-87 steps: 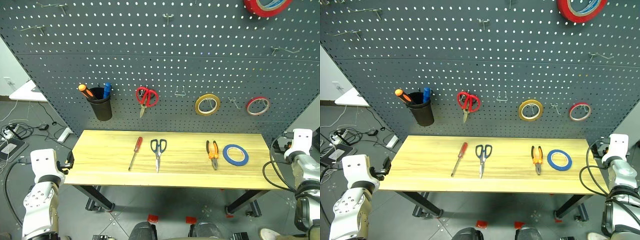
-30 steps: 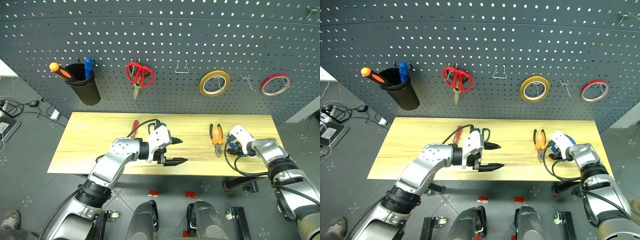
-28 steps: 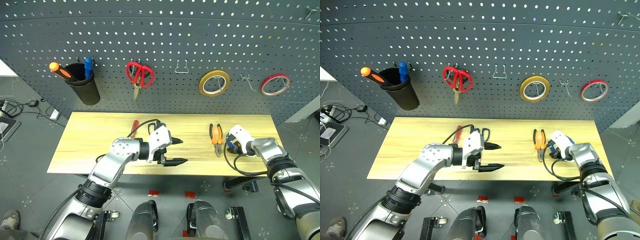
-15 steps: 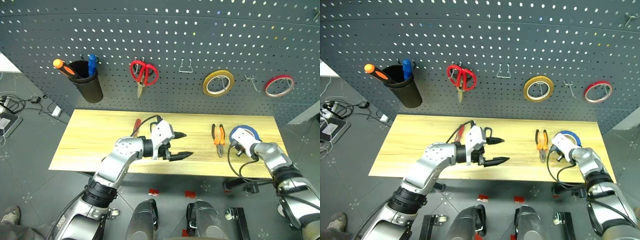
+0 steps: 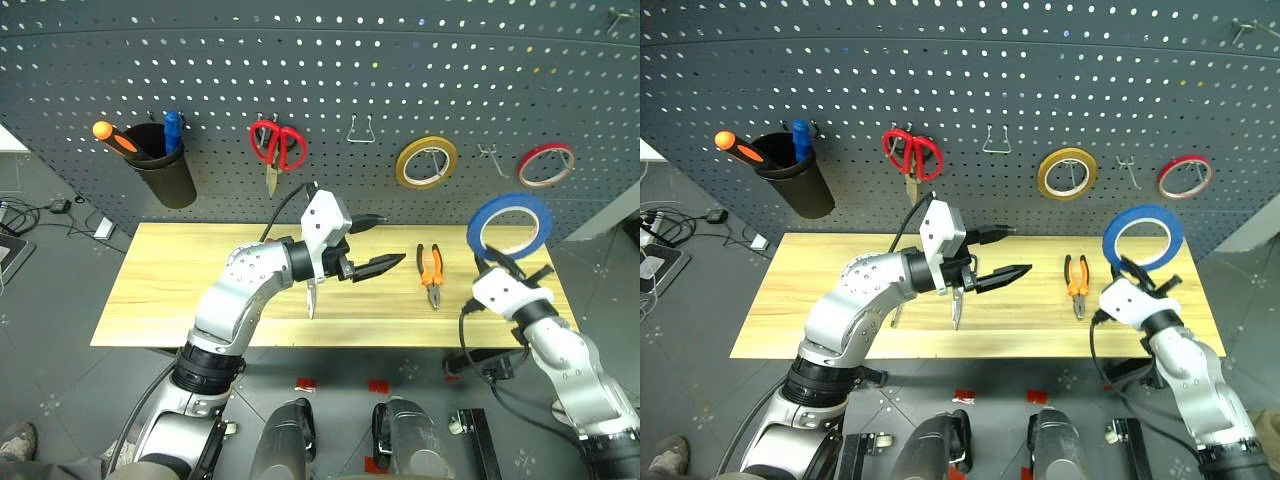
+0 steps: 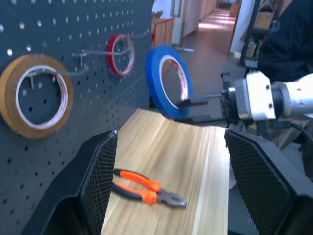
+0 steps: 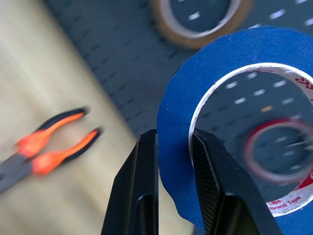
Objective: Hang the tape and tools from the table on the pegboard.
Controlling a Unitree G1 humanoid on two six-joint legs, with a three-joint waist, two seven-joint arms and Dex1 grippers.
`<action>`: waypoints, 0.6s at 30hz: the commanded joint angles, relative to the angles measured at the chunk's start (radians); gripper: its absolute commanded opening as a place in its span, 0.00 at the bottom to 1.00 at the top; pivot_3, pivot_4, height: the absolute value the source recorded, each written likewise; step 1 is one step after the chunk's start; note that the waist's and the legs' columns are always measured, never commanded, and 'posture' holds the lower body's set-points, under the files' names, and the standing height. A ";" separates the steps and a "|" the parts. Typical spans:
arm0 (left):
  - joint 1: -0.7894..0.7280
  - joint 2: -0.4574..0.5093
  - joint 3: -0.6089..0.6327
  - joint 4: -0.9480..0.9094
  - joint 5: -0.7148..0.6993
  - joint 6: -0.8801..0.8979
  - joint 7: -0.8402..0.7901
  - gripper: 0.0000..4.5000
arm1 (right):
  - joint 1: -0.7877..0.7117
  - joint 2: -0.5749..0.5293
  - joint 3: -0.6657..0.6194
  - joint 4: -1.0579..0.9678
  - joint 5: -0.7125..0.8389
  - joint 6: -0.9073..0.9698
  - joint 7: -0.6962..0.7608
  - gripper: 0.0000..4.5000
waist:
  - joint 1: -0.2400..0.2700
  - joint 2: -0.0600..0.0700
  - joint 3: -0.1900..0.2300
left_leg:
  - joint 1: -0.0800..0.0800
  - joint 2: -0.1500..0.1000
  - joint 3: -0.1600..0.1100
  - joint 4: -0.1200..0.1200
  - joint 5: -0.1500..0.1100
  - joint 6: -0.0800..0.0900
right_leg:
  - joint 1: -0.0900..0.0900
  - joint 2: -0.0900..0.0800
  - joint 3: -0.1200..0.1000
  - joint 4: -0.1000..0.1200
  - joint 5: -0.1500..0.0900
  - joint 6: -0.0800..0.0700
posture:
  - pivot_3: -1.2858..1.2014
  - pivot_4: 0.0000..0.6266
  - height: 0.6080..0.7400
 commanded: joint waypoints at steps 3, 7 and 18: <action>-0.043 -0.031 0.020 0.021 -0.016 -0.032 0.015 0.82 | -0.184 -0.002 -0.020 0.203 0.045 -0.083 0.008 0.15 | -0.007 0.000 0.000 | 0.000 0.002 0.000 0.000 0.000 0.000 | 0.001 0.001 -0.001 0.000 0.003 -0.005 | 0.41 0.37 1.00; -0.048 -0.046 0.020 0.033 -0.013 -0.040 0.031 0.82 | -0.304 0.009 0.003 0.358 0.062 -0.142 0.040 0.15 | -0.007 0.000 0.000 | -0.001 0.001 0.003 -0.002 0.001 0.000 | -0.001 0.001 -0.001 -0.002 0.003 -0.006 | 0.42 0.36 1.00; 0.012 0.009 0.002 0.049 0.019 -0.053 0.009 0.82 | -0.213 0.069 0.016 0.313 0.126 -0.096 0.124 0.51 | -0.007 0.000 0.000 | -0.001 0.001 0.004 -0.001 0.000 0.000 | -0.001 -0.001 -0.001 -0.001 0.003 -0.006 | 0.42 0.37 1.00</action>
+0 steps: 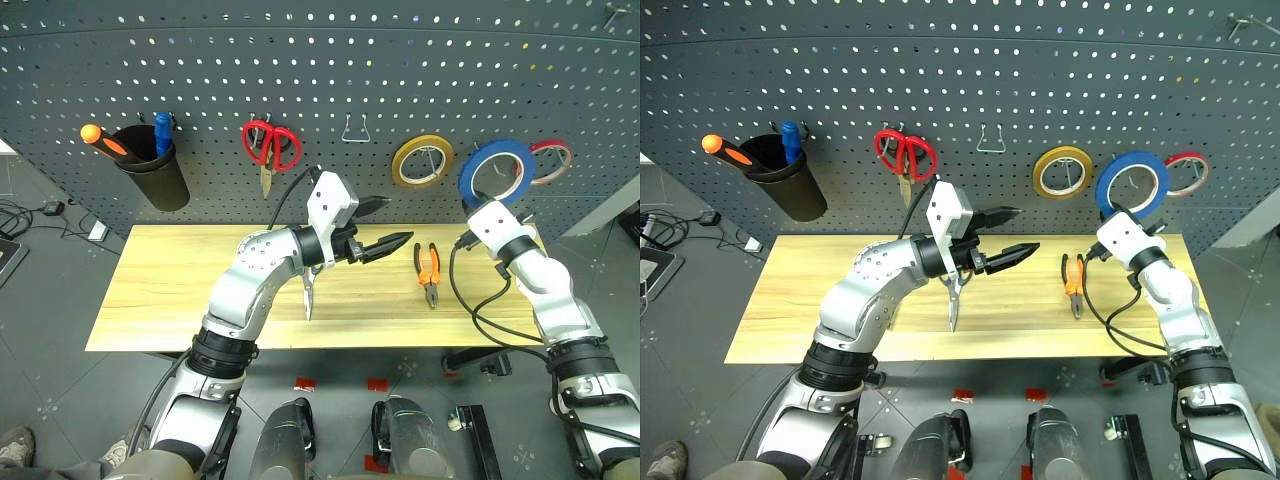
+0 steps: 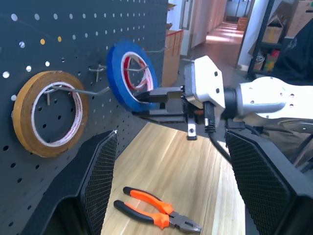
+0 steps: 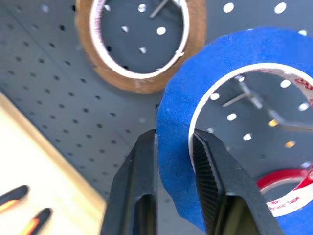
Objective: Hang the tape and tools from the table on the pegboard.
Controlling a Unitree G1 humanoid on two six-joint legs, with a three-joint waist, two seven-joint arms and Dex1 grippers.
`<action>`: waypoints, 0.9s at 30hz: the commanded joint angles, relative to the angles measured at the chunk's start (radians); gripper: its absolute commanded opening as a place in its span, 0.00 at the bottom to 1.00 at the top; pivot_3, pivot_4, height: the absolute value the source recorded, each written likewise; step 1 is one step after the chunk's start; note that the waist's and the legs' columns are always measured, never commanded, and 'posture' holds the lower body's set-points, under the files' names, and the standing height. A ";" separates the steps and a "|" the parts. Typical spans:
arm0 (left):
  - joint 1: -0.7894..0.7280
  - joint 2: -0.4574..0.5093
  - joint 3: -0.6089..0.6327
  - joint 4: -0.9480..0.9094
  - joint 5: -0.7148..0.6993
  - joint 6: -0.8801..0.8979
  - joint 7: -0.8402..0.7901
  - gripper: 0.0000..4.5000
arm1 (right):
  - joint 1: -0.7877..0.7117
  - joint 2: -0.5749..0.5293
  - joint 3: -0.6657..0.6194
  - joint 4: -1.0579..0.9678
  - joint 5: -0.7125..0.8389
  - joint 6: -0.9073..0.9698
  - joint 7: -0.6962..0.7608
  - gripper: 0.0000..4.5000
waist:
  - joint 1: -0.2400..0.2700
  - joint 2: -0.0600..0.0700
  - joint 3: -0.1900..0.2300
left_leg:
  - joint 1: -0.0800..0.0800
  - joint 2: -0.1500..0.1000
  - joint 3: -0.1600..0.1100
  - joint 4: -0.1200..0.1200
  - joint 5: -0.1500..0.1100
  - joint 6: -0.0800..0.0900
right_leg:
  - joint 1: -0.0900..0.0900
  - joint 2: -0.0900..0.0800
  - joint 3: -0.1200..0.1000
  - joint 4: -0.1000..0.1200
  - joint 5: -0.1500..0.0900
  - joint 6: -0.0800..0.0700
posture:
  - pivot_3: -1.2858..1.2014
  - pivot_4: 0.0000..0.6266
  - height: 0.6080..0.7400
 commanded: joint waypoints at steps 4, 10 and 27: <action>0.103 0.149 -0.036 -0.004 0.046 -0.043 -0.116 0.82 | 0.168 0.086 -0.028 -0.197 0.116 0.253 0.063 0.80 | -0.003 0.000 0.000 | 0.001 0.001 0.000 0.001 0.000 0.000 | 0.000 0.000 0.001 0.001 0.000 0.000 | 0.42 0.40 1.00; 0.244 0.313 -0.040 0.005 0.143 -0.185 -0.169 0.82 | 0.232 0.230 -0.028 -0.452 0.219 0.692 0.063 1.00 | -0.005 0.003 0.005 | 0.002 0.003 0.003 0.001 0.000 0.000 | -0.004 0.001 0.004 0.007 -0.001 -0.002 | 0.43 0.45 1.00; 0.351 0.378 0.006 -0.078 0.135 -0.214 -0.173 0.82 | -0.174 0.410 -0.124 -0.036 0.236 1.067 -0.196 1.00 | 0.002 0.005 0.049 | -0.005 0.007 0.009 0.000 0.001 -0.001 | -0.018 0.002 0.007 0.013 0.000 -0.009 | 0.45 0.57 1.00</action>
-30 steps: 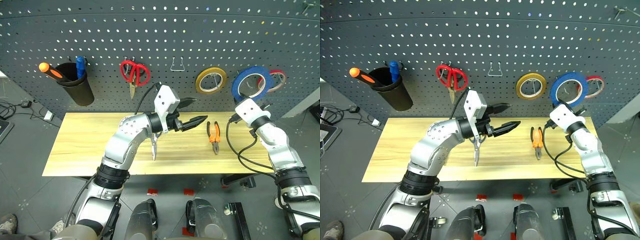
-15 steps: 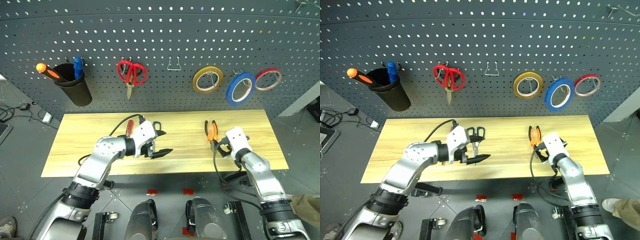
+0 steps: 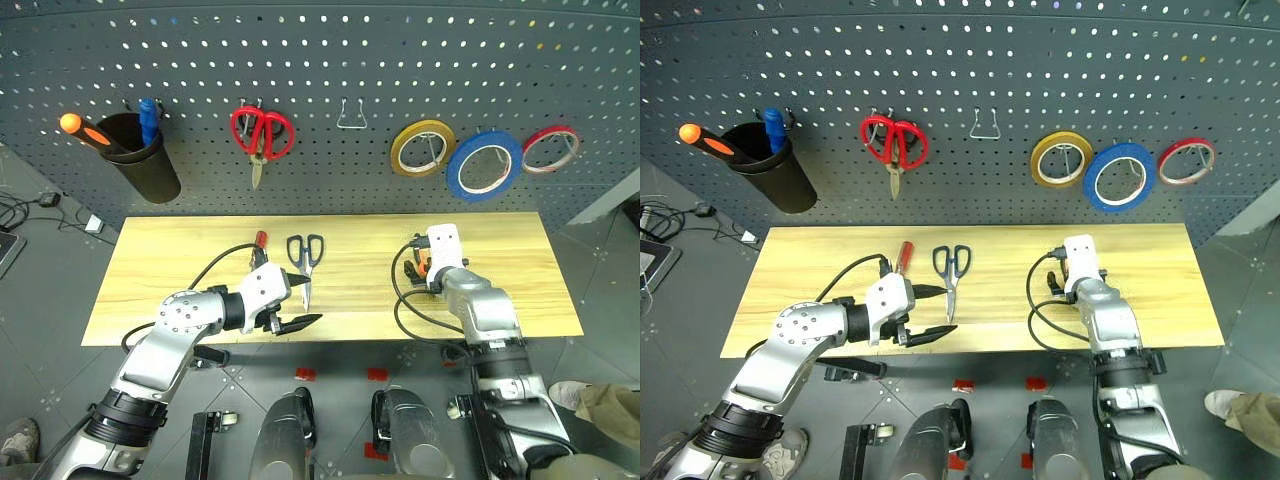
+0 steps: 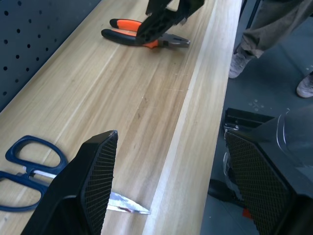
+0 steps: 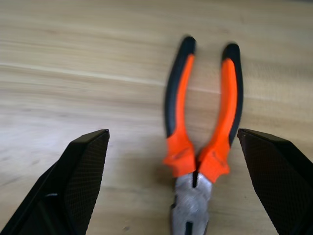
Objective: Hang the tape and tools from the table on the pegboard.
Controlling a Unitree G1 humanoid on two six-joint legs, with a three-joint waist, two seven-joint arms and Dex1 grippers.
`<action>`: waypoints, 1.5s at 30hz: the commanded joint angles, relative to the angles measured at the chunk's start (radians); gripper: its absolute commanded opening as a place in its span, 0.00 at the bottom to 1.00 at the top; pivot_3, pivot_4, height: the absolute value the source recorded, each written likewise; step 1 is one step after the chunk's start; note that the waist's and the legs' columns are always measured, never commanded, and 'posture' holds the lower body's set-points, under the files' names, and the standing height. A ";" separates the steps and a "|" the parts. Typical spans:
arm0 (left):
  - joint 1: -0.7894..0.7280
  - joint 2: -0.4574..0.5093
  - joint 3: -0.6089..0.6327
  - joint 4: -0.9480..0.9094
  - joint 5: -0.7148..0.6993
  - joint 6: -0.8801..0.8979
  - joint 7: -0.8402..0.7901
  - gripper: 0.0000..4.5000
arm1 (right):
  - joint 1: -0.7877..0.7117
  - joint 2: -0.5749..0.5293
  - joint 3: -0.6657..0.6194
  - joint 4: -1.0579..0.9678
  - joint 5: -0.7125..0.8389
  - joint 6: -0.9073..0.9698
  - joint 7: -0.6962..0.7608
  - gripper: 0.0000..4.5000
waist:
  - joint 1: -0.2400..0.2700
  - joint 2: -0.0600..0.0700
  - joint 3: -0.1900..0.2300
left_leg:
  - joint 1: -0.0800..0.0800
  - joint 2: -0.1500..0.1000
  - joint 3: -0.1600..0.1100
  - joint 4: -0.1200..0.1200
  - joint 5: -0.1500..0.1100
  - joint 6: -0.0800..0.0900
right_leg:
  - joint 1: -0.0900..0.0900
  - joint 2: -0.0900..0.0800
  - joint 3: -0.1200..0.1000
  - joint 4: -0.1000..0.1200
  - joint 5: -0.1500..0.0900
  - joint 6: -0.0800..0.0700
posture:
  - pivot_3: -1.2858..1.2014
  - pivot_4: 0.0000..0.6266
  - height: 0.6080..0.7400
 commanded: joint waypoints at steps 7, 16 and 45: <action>-0.001 -0.017 -0.008 -0.059 0.005 0.016 0.009 0.82 | -0.159 -0.029 -0.044 0.340 0.010 -0.101 -0.057 1.00 | -0.004 -0.002 0.014 | 0.000 0.001 0.005 -0.001 0.000 0.000 | -0.002 0.001 0.004 0.000 0.000 0.000 | 0.45 0.57 1.00; 0.005 -0.030 0.004 -0.061 0.002 0.019 0.020 0.82 | -0.305 -0.051 -0.192 0.613 0.120 -0.020 -0.084 0.73 | -0.003 -0.002 0.014 | 0.006 0.005 0.012 -0.002 0.000 0.000 | -0.001 0.004 0.011 0.001 0.000 0.000 | 0.45 0.56 1.00; 0.021 -0.123 0.354 -0.312 -0.364 0.340 0.390 0.82 | -0.361 0.159 0.222 -0.250 -0.042 -0.764 -0.031 0.62 | -0.002 -0.003 0.014 | -0.010 0.008 0.014 0.003 -0.001 -0.003 | -0.020 0.011 0.019 0.003 0.003 0.003 | 0.47 0.49 1.00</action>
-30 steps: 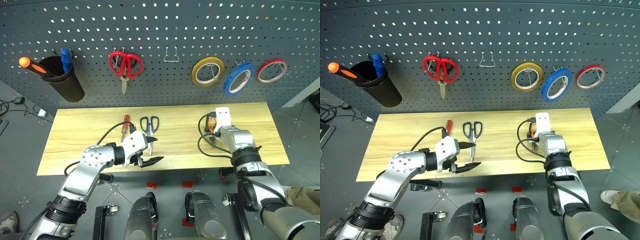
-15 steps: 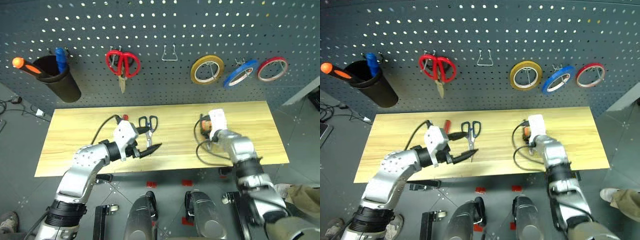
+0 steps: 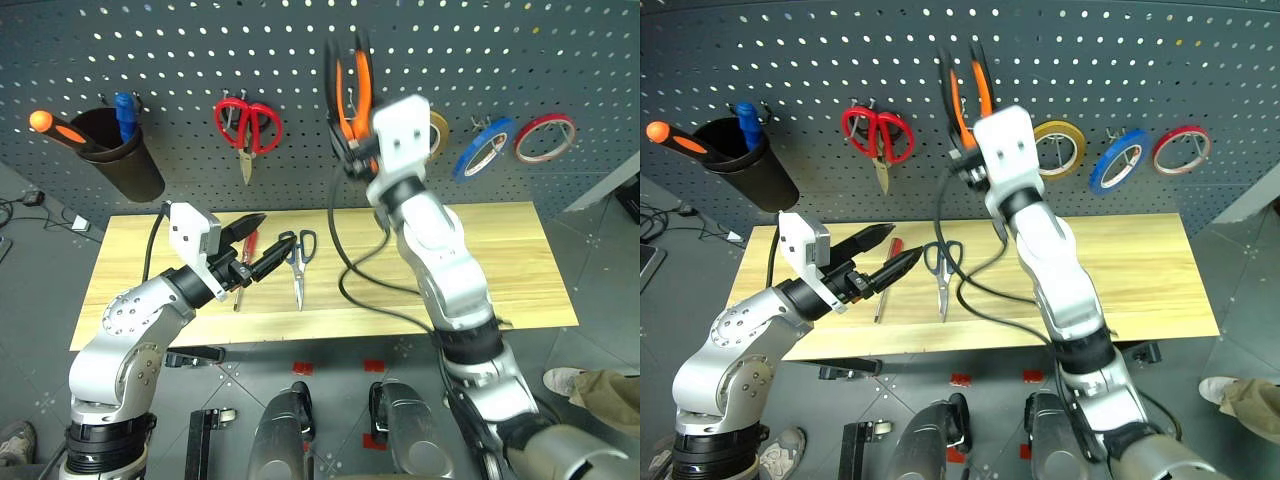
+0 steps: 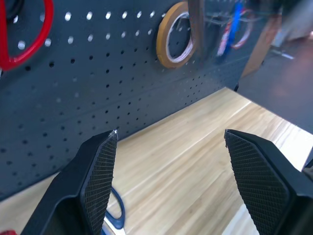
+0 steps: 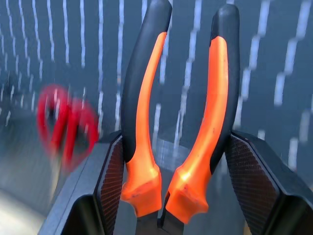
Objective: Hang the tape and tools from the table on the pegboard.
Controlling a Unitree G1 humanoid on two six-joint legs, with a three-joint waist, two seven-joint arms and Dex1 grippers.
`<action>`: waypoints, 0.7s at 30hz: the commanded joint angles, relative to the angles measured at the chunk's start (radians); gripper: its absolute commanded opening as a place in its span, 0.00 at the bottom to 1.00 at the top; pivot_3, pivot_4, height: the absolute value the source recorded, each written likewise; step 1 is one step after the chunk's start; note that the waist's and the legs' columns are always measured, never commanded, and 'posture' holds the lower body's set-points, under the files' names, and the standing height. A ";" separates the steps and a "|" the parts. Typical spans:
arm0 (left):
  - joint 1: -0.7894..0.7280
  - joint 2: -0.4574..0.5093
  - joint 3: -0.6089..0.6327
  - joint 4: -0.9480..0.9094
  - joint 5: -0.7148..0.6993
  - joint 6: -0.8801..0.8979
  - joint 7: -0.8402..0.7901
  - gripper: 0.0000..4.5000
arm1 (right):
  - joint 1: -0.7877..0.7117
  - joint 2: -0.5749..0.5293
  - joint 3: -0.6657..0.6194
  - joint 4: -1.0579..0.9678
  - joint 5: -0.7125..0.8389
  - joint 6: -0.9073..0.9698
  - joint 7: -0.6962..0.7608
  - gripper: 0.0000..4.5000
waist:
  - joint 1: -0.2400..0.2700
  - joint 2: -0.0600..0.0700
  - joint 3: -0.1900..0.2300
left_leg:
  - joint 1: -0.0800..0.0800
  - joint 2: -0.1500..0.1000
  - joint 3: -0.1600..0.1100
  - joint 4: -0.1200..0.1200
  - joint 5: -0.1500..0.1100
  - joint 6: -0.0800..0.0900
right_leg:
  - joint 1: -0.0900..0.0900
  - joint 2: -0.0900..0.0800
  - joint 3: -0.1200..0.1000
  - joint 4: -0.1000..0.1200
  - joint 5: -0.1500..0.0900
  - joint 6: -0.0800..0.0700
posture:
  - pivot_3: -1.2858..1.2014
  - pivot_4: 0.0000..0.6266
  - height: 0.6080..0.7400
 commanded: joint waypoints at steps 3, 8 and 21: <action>-0.077 0.004 -0.050 0.010 0.047 -0.009 0.025 0.82 | -0.207 0.027 -0.054 0.245 -0.020 -0.211 -0.056 0.62 | 0.000 0.000 0.000 | 0.000 0.000 0.001 0.000 0.000 0.000 | 0.000 0.000 0.000 -0.001 0.000 0.000 | 0.47 0.48 1.00; -0.153 -0.011 -0.093 0.051 0.082 -0.021 0.034 0.82 | -0.327 0.015 -0.079 0.479 -0.041 -0.369 -0.099 0.62 | 0.001 0.000 0.000 | 0.000 0.000 0.001 -0.001 0.000 0.000 | 0.000 -0.001 0.000 -0.001 0.000 0.000 | 0.48 0.49 1.00; -0.195 -0.039 -0.132 0.099 0.114 -0.051 0.024 0.82 | -0.319 -0.011 -0.074 0.761 -0.130 -0.598 -0.174 0.62 | 0.003 0.000 0.000 | 0.000 0.000 0.001 0.000 0.000 0.000 | 0.000 -0.001 0.001 0.000 0.000 0.000 | 0.48 0.50 1.00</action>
